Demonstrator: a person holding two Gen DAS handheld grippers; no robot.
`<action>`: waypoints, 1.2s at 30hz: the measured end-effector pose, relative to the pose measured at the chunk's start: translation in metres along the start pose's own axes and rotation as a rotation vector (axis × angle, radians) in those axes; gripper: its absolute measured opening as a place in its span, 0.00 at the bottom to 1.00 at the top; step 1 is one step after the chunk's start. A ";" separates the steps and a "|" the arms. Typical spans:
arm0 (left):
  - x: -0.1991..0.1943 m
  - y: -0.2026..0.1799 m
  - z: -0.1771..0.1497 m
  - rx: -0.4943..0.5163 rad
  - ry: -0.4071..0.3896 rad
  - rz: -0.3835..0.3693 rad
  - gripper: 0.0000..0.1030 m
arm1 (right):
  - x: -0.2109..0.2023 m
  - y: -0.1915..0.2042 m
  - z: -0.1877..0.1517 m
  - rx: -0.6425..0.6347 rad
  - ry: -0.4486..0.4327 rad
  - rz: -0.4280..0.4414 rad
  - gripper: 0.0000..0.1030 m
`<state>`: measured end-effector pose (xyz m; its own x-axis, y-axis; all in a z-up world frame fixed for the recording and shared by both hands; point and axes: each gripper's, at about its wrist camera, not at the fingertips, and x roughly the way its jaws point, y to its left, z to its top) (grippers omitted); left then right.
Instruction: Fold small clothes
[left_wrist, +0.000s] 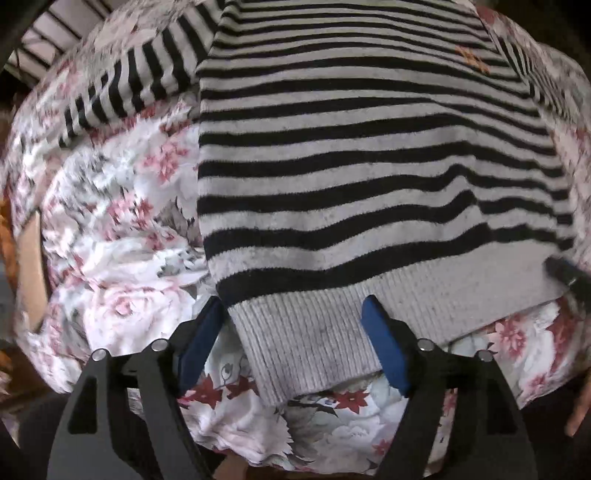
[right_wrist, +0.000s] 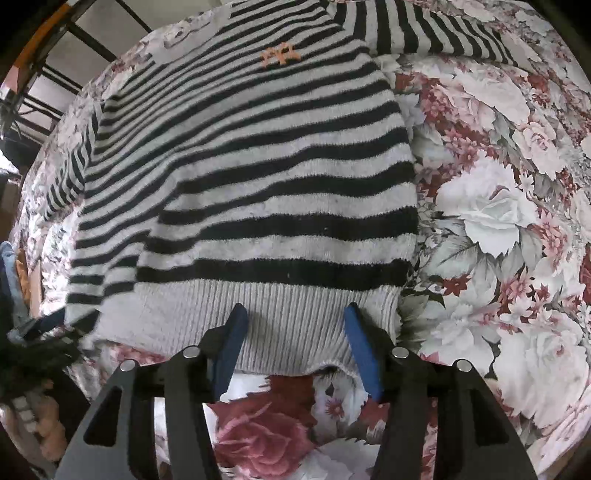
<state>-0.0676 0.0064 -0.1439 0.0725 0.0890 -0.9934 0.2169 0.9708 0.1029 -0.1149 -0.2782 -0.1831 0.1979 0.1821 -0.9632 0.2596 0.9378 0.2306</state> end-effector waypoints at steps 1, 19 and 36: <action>-0.004 0.001 0.004 0.003 -0.006 -0.006 0.72 | -0.008 -0.003 0.003 0.016 -0.026 0.045 0.55; 0.032 0.039 0.193 -0.197 -0.087 0.078 0.81 | 0.027 0.006 0.194 0.208 -0.262 0.137 0.55; 0.028 0.049 0.223 -0.205 -0.214 0.122 0.86 | -0.036 -0.165 0.176 0.591 -0.618 0.195 0.60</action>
<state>0.1626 0.0071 -0.1555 0.2942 0.1795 -0.9387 -0.0055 0.9825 0.1862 0.0017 -0.4914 -0.1615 0.7222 -0.0298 -0.6910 0.5807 0.5688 0.5824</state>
